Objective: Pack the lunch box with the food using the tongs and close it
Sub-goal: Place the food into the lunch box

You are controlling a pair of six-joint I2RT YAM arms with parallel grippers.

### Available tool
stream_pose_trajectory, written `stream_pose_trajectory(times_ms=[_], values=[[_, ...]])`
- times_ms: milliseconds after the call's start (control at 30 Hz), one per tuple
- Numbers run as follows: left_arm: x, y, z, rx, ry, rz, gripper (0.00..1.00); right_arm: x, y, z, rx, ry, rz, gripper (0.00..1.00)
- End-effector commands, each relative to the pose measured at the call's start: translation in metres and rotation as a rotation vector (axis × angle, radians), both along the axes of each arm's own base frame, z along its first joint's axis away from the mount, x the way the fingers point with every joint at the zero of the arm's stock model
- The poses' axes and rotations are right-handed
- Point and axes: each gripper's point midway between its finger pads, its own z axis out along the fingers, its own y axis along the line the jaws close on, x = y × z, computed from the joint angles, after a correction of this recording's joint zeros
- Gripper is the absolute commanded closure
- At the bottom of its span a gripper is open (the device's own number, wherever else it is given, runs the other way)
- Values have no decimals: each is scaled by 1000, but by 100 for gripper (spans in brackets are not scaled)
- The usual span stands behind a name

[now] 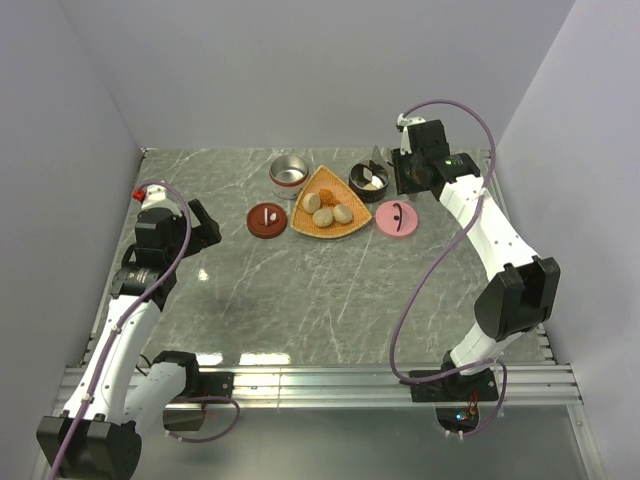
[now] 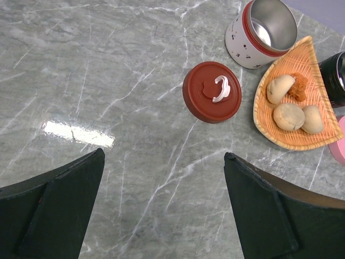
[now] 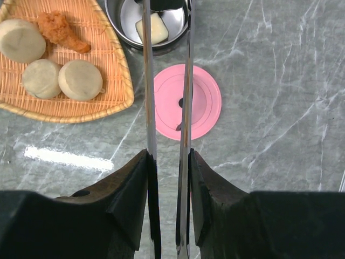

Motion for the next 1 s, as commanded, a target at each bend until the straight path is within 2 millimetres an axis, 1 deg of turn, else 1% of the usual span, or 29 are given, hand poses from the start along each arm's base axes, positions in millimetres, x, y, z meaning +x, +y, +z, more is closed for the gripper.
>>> stream_pose_trajectory(times_ms=[0, 333, 600, 700, 833, 867, 900, 967], values=[[6, 1, 12, -4, -46, 6, 1, 16, -3, 12, 14, -72, -30, 60], [6, 1, 11, -6, -44, 9, 0, 16, 1, 5, 29, -59, -21, 55], [6, 1, 11, -5, -44, 8, 0, 16, 3, 8, 42, -73, -17, 53], [6, 1, 12, -5, -47, 8, 0, 16, 2, 12, 47, -85, -17, 53], [6, 2, 13, -6, -49, 12, 1, 10, 7, 18, 68, -91, 6, 53], [6, 2, 12, -6, -46, 11, 0, 7, 8, 24, 78, -104, 15, 54], [6, 1, 11, -7, -46, 9, 0, 3, 13, 23, 114, -96, 18, 54], [6, 1, 11, -11, -46, 8, 0, -5, 17, 28, 137, -104, 26, 54]])
